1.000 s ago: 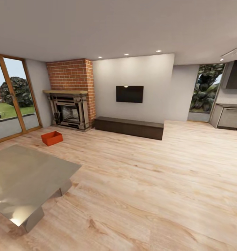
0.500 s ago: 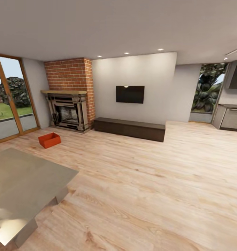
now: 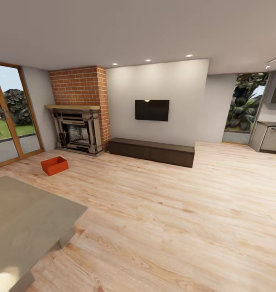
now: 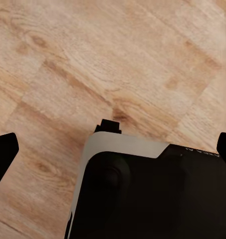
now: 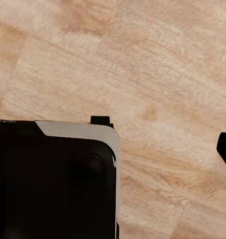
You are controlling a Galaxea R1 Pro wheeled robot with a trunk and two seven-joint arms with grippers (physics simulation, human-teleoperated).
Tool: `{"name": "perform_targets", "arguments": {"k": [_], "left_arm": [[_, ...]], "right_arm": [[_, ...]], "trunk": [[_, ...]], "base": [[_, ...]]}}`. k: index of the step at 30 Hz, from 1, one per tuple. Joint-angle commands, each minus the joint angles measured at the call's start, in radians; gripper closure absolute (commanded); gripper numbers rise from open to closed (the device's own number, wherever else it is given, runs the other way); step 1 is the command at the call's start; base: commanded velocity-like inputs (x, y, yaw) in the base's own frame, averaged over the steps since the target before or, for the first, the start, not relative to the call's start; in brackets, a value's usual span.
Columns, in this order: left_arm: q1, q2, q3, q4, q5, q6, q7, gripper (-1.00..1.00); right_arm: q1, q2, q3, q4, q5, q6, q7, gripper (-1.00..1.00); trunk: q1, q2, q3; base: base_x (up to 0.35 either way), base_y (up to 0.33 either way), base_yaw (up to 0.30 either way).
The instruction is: Move the two storage containers from the living room to the garage. In the garage, place one container on the floor and stack the other container on top of it (either order is fine).
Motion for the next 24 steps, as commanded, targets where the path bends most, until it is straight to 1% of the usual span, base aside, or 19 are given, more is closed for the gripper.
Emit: {"name": "perform_targets", "arguments": {"k": [1, 15, 24], "left_arm": [[-0.001, 0.000, -0.009, 0.000, 0.008, -0.002, 0.002, -1.00], [-0.001, 0.001, -0.009, 0.000, 0.007, -0.002, 0.002, -1.00], [-0.001, 0.000, -0.009, 0.000, 0.008, -0.002, 0.002, -1.00]], "right_arm": [[-0.001, 0.000, 0.008, 0.003, -0.006, -0.006, -0.002, -1.00], [-0.001, 0.001, 0.008, 0.003, -0.006, -0.006, -0.002, -1.00], [-0.001, 0.002, 0.008, 0.003, -0.006, -0.006, -0.002, -1.00]], "trunk": [[0.001, -0.001, -0.002], [0.001, -0.001, -0.002], [0.001, -0.001, -0.002]], "base": [[0.323, 0.000, 0.000], [0.323, 0.000, -0.002], [0.323, 0.000, -0.103]]}}
